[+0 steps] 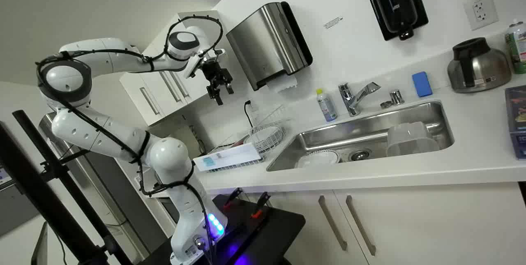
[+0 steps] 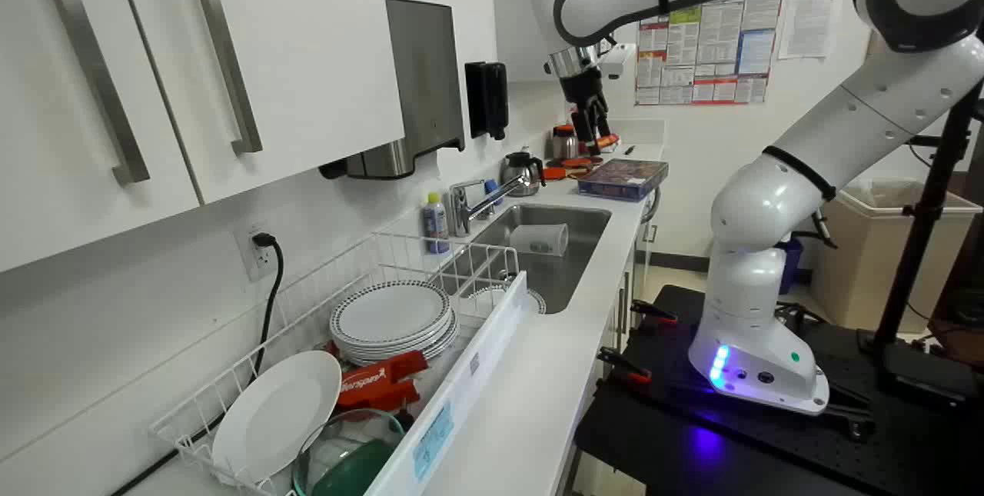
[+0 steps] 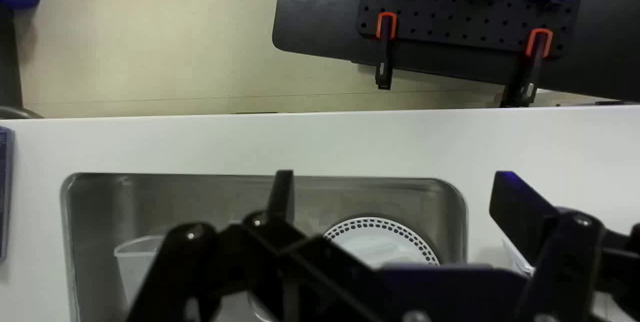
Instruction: Take out the sink drain stopper from the sink hole and position it in the sink basin
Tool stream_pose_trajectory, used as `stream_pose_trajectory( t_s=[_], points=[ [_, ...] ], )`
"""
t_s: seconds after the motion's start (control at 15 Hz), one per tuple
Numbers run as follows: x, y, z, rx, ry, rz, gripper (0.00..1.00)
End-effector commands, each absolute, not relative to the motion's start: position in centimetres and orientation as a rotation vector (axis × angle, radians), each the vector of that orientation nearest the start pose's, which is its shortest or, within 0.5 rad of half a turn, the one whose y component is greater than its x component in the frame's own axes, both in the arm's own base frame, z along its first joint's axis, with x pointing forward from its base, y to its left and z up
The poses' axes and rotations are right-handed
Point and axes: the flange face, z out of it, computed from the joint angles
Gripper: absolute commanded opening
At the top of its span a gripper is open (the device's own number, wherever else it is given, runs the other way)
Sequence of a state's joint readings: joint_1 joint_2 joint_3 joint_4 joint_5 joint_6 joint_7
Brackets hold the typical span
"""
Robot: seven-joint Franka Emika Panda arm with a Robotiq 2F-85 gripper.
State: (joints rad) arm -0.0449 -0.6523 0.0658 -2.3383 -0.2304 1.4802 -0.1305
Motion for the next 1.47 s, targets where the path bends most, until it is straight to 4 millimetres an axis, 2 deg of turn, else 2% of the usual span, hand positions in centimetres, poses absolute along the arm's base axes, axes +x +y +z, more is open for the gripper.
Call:
stream_pose_trajectory(
  t_s=[0.0,0.47,0.53,0.67,0.93,1.13,1.27,1.4],
  points=[
    [33.0,-1.5,55.3,-3.369,-0.230,0.381,1.00],
    [33.0,-1.5,55.3,-3.369,-0.230,0.381,1.00],
    [33.8,-2.1,54.5,-3.376,-0.197,0.343,1.00],
    [35.6,-4.2,52.7,-3.372,-0.117,0.253,1.00],
    [40.1,-10.9,47.7,-3.381,0.013,0.040,1.00],
    [43.9,-15.8,42.9,-3.382,0.123,-0.120,1.00],
    [46.1,-18.2,39.5,-3.390,0.186,-0.169,1.00],
    [47.4,-18.8,37.0,-3.432,0.239,-0.140,1.00]
  ],
)
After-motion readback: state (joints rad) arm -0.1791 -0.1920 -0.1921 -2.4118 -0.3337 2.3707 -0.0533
